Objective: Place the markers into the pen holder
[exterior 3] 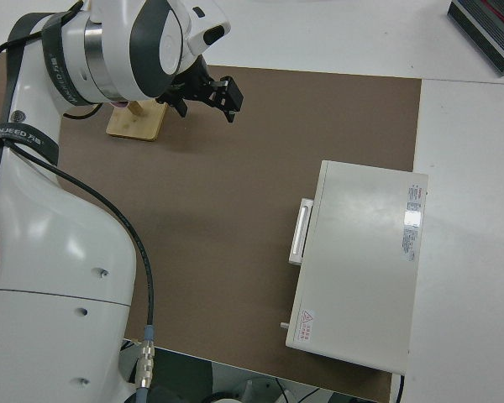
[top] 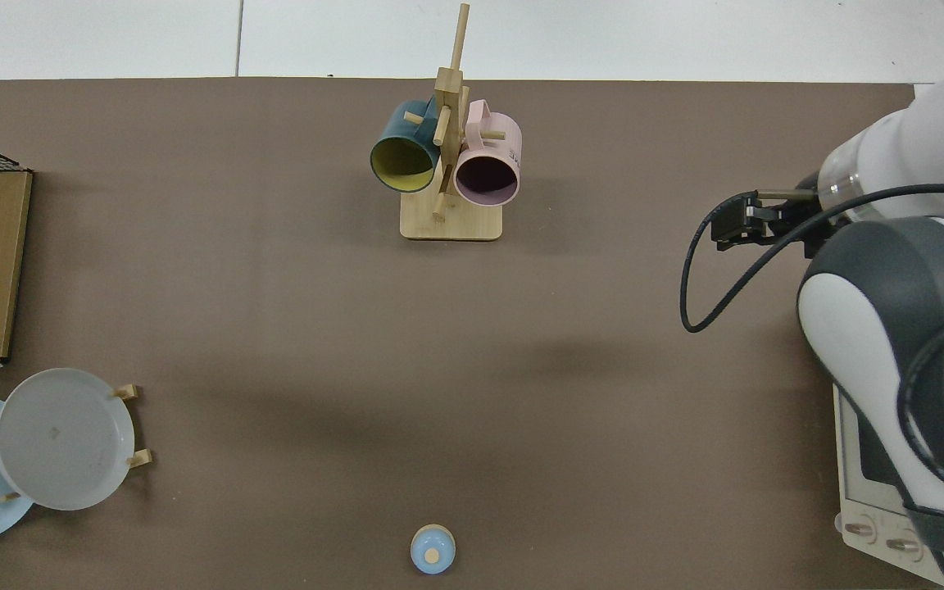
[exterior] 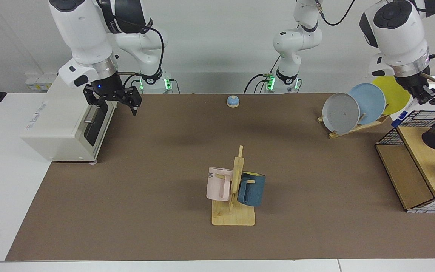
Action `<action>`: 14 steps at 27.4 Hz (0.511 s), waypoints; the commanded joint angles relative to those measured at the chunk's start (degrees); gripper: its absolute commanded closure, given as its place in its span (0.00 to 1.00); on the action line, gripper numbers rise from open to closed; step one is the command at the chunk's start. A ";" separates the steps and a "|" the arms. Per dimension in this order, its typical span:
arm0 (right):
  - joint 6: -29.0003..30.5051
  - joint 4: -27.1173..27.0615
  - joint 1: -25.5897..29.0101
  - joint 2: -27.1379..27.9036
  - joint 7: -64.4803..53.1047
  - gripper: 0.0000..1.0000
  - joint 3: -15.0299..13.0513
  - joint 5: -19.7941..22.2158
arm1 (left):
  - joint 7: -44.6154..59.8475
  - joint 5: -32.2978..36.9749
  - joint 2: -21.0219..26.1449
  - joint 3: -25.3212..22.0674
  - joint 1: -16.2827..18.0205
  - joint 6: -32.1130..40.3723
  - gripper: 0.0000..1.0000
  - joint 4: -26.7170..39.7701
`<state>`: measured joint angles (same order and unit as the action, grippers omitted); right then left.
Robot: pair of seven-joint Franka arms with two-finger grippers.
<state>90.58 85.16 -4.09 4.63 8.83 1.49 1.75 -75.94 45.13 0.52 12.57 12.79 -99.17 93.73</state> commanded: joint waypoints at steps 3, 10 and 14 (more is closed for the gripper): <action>-0.40 1.24 1.02 -1.29 -0.92 0.00 1.06 0.01 | -5.80 7.24 2.11 0.53 1.71 0.03 1.00 -3.55; -0.49 1.24 0.31 -1.29 -0.92 0.00 1.32 0.01 | -8.78 12.34 1.94 0.53 4.51 -4.00 1.00 -3.20; -0.40 1.24 0.32 -1.29 -0.92 0.00 1.23 -0.08 | -10.11 14.62 2.29 0.35 6.01 -6.73 1.00 -2.67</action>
<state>90.17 85.64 -4.17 3.85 8.83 2.56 1.69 -83.45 56.50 1.71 12.53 16.11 -102.38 91.70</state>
